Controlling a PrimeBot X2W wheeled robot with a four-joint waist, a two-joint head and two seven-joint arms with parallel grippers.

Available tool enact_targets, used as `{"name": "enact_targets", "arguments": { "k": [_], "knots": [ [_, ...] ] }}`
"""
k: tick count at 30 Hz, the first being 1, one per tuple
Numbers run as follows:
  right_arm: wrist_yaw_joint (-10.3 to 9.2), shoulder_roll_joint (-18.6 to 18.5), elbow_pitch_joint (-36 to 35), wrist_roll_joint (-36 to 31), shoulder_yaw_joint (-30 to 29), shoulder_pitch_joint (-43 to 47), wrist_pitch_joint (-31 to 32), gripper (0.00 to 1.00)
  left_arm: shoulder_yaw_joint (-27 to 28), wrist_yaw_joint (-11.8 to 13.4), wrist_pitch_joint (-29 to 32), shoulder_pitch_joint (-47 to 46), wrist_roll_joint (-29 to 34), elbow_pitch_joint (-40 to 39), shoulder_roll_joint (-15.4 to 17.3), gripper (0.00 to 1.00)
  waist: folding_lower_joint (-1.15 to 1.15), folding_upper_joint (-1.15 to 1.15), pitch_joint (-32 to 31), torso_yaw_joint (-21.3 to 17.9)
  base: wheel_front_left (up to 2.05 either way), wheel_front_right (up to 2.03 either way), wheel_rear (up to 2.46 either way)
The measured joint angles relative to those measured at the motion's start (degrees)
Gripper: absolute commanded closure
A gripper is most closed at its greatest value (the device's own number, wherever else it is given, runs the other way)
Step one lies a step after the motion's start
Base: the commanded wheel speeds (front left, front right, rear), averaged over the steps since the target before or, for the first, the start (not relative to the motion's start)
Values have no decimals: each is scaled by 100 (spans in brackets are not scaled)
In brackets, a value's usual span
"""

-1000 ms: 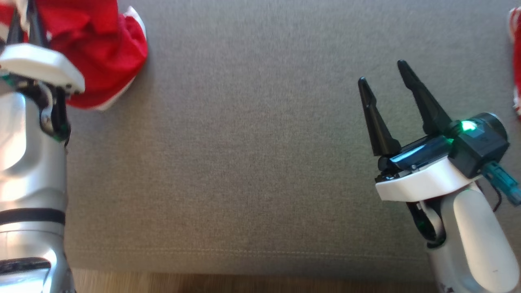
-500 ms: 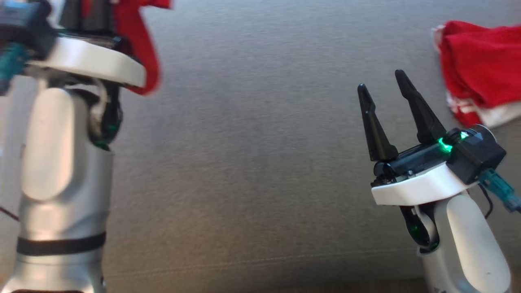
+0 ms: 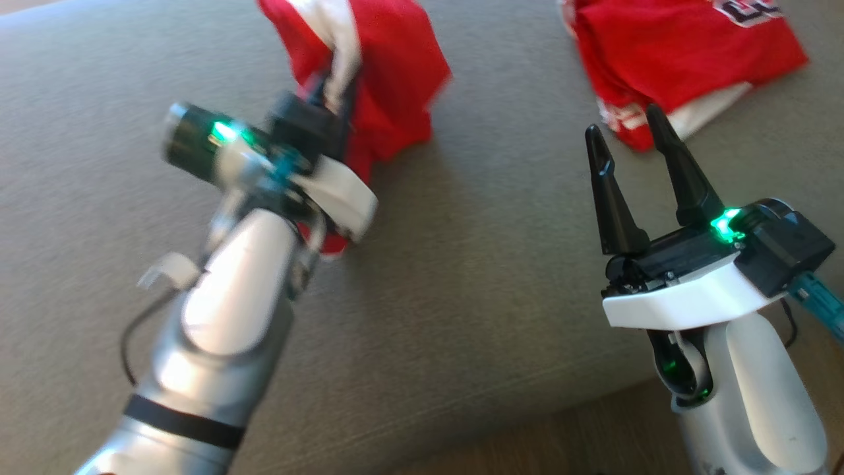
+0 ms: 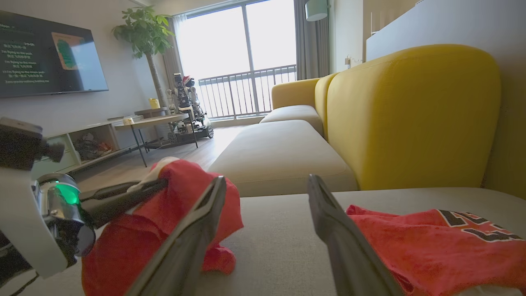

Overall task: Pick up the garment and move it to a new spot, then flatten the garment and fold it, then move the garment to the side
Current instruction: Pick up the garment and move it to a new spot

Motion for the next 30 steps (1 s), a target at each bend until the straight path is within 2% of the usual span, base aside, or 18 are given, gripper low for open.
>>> {"name": "enact_targets", "arguments": {
  "k": [1, 2, 3, 6, 8, 12, 18, 23, 26, 30],
  "knots": [
    [0, 1, -1, 25, 3, -12, -4, 0, -126, 12, -55, 12, -7, 158, -37, 74, 0, 0, 19, -90, 0, 0, 0],
    [0, 1, -1, 27, 2, -28, -23, 0, -287, 33, -112, 24, -7, 305, -64, 29, 0, 0, 38, -174, 0, 0, 0],
    [0, 1, -1, 27, 0, -52, -36, 0, -463, 33, -157, 41, -7, 460, -93, 0, 0, 0, 56, -258, 0, 0, 0],
    [0, 1, -13, 76, -2, -89, -44, 0, -938, 35, -270, 134, -121, 793, -135, 0, 0, 0, 103, -451, 0, 0, 0],
    [0, 1, -13, 76, -9, -87, -47, 0, -1279, 59, -352, 202, -409, 805, -130, 0, 0, 0, 127, -519, 0, 0, 0],
    [0, 1, -13, 75, -68, -82, -51, 0, -1635, 363, -471, 200, -894, 694, -141, 0, 0, 0, 127, -425, 0, 0, 0],
    [0, 4, -12, 24, -93, -67, -52, 0, -1216, 838, -714, 73, -1288, 377, -112, 0, 0, 0, 46, -57, 0, 0, 0],
    [0, 4, 8, -208, -124, -16, -36, 0, -660, 1067, -762, 188, -1376, -299, 248, 0, 0, 0, -90, 363, 0, 0, 0],
    [0, -13, 155, -430, -43, 221, 63, 0, -289, 1209, -782, 793, -1291, -998, 557, 0, 0, 0, -217, 708, 0, 0, 0],
    [0, -38, 287, -445, -123, 465, 64, 0, -41, 1272, -782, 1782, -1295, -1391, 593, 0, 0, 0, -377, 977, 0, 0, 0]
  ]
}}
